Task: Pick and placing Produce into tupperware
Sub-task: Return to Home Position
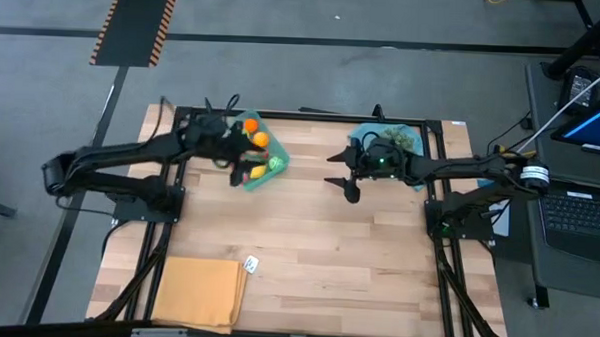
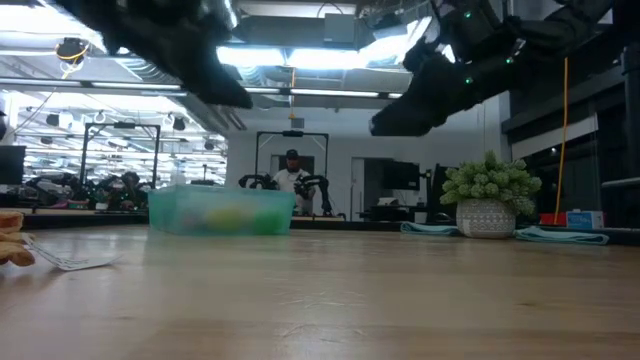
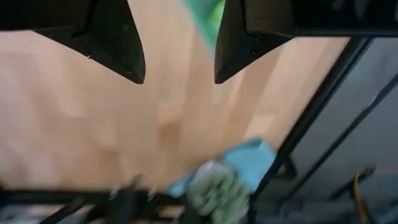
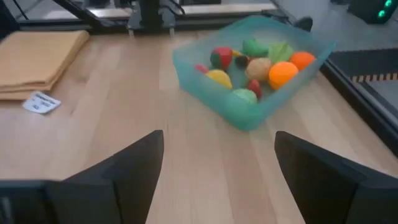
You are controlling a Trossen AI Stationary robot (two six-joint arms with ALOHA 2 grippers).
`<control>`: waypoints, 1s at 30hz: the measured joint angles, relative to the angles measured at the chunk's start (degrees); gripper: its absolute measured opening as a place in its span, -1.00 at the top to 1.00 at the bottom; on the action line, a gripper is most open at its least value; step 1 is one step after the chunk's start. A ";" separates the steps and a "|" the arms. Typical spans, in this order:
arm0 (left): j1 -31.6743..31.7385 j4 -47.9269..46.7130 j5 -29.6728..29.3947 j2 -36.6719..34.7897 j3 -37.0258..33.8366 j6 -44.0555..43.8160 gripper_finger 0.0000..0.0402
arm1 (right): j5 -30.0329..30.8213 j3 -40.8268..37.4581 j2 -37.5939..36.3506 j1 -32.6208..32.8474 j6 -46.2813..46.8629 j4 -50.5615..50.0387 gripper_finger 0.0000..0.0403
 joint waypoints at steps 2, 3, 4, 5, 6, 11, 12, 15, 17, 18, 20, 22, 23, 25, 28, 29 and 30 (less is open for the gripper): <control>-2.02 1.99 0.06 -3.97 -2.00 -0.78 0.08 | -0.08 0.00 -1.27 0.00 -0.15 -0.26 -0.52; -2.72 2.23 0.01 -6.35 -2.87 -0.81 0.08 | -0.06 0.00 -1.97 0.00 -0.17 -0.32 -0.52; -3.22 2.21 -0.12 -8.71 -3.56 -0.82 0.08 | -0.08 0.00 -2.62 0.00 -0.23 -0.50 -0.52; -3.71 2.27 -0.30 -11.16 -4.21 -0.85 0.08 | -0.10 0.01 -3.21 0.00 -0.26 -0.19 -0.52; -4.00 2.35 -0.30 -13.87 -5.04 -0.86 0.08 | -0.14 0.04 -3.92 0.00 -0.26 -0.55 -0.52; -4.34 3.48 -1.11 -28.45 -10.44 -1.40 0.08 | -0.69 0.07 -7.23 0.17 -0.49 -1.82 -0.52; -4.35 3.32 -1.61 -31.50 -11.73 -1.97 0.08 | -0.69 0.07 -8.01 0.19 -0.50 -2.17 -0.52; -4.34 3.78 -2.27 -39.50 -15.59 -3.32 0.08 | -0.73 0.07 -9.84 0.20 -0.67 -2.16 -0.52; -4.34 4.87 -2.77 -43.80 -19.06 -5.53 0.08 | -0.74 0.07 -10.69 0.20 -1.23 -2.57 -0.52; -4.38 5.70 -2.83 -45.38 -21.15 -6.19 0.08 | -0.74 0.07 -10.91 0.40 -1.51 -2.64 -0.52; -4.75 9.84 -2.90 -47.48 -25.64 -7.04 0.08 | -0.72 0.07 -11.04 0.75 -1.74 -2.64 -0.52; -5.42 15.21 -2.92 -48.41 -29.77 -7.20 0.08 | -0.73 0.07 -11.04 1.28 -1.78 -2.76 -0.52; -5.77 17.40 -2.95 -48.62 -31.43 -7.21 0.08 | -0.74 0.07 -11.04 1.64 -1.77 -2.79 -0.52; -6.37 20.89 -2.93 -48.67 -33.94 -7.36 0.08 | -0.73 0.07 -11.04 2.57 -1.80 -2.87 -0.52; -7.22 23.20 -2.94 -48.67 -35.91 -8.28 0.08 | -0.79 0.07 -11.04 3.44 -2.45 -2.88 -0.52; -7.55 23.29 -2.95 -48.69 -36.43 -8.40 0.08 | -0.87 0.07 -11.04 3.57 -2.47 -2.88 -0.52; -7.92 23.09 -2.95 -48.66 -36.79 -8.48 0.08 | -0.85 0.07 -11.04 3.79 -2.43 -2.88 -0.52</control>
